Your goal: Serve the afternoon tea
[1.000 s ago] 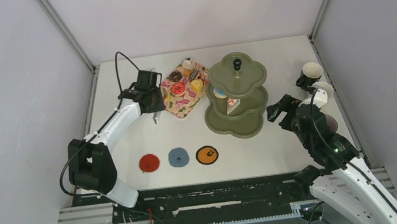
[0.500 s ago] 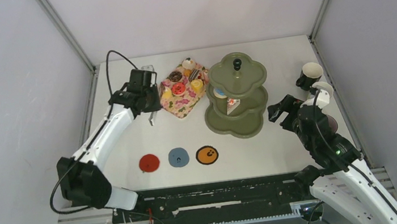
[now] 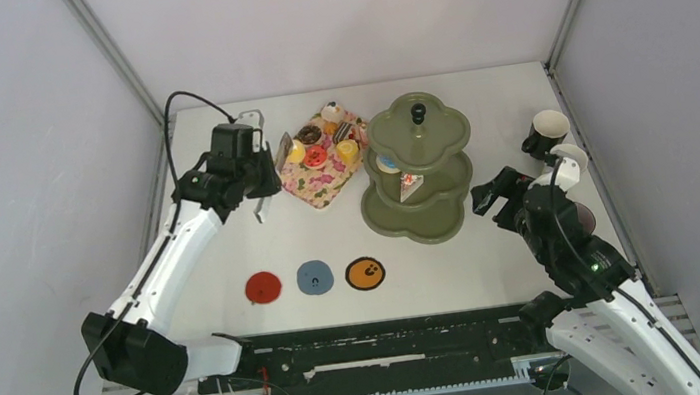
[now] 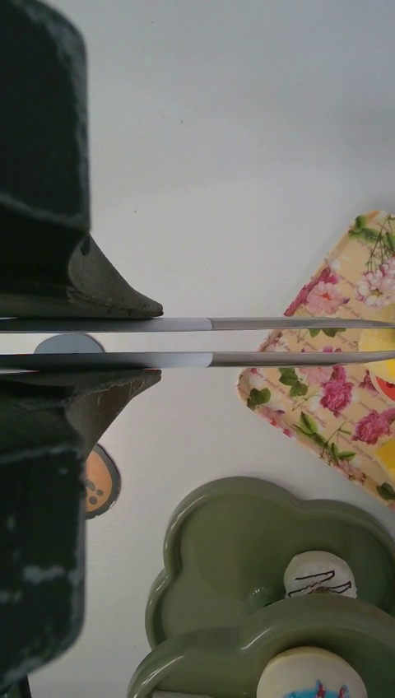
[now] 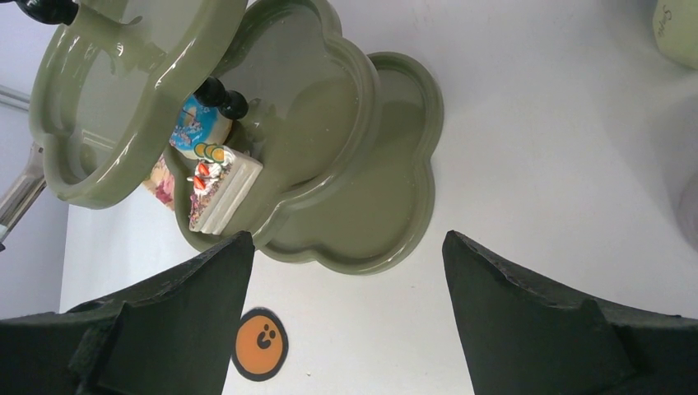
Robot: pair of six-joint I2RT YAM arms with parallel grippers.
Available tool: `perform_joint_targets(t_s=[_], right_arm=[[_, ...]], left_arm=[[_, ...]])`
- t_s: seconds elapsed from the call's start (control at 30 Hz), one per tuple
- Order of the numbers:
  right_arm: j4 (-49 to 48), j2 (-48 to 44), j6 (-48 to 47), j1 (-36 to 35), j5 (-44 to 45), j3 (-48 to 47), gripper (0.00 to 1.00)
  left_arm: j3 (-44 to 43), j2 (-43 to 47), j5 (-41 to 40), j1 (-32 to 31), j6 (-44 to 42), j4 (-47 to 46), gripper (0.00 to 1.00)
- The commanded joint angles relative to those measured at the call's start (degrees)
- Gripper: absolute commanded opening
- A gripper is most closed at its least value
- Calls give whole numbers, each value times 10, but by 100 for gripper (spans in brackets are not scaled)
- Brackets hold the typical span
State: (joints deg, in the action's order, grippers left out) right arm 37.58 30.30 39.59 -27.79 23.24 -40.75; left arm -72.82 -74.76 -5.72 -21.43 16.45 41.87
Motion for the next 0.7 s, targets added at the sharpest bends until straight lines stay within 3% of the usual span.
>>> perform_joint_targets(t_s=[0.0,0.3,0.47,0.57,0.67], right_arm=[[-4,-5,5,-2,3,-5,93],[12,-23,6,-2,9,-5,93],[12,-19,7,-3,8,-5,93],[5,-13,7,-4,1,-5,93],[3,-10,7,-3,-2,-5,93]], left_arm=[[22,7,18,-5,-4,-52,0],[151,7,-1,-30,44,-152,0],[170,6,-17,-42,45,-157,0],[158,-4,-39,-50,39,-137,10],[152,-6,-50,-58,36,-129,26]])
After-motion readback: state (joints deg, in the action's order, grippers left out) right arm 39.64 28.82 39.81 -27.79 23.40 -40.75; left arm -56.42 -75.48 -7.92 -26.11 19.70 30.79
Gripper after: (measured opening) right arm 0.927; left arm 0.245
